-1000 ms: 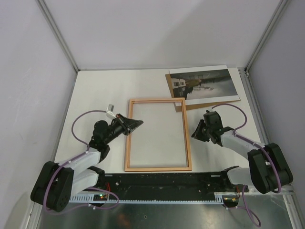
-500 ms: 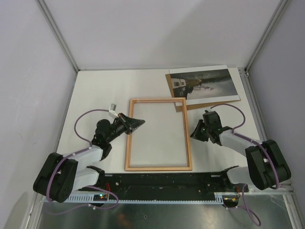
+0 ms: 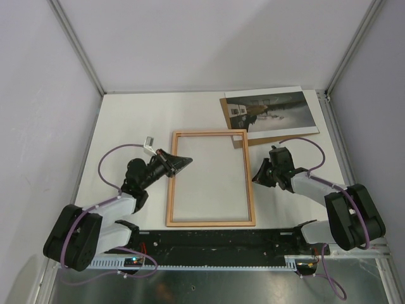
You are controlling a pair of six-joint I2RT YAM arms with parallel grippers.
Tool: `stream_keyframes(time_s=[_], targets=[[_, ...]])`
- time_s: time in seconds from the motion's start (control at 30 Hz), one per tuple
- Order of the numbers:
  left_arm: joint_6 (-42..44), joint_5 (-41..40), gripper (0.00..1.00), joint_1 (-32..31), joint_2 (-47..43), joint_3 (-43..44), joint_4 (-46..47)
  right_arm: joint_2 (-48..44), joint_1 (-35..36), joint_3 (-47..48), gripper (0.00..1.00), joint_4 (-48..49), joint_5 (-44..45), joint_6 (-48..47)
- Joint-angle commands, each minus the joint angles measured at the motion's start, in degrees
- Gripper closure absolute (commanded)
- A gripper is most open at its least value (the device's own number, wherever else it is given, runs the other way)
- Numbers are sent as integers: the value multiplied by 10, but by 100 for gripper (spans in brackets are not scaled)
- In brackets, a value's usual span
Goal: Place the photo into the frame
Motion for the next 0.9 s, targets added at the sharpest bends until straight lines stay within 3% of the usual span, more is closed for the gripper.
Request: stream_keyframes(time_s=[0.0, 0.87], targets=[[-8, -4, 100, -3, -25, 5, 39, 5, -4, -2, 81, 6, 3, -7], [7, -11, 100, -3, 4, 18, 34, 5, -5, -2, 84, 2, 4, -10]])
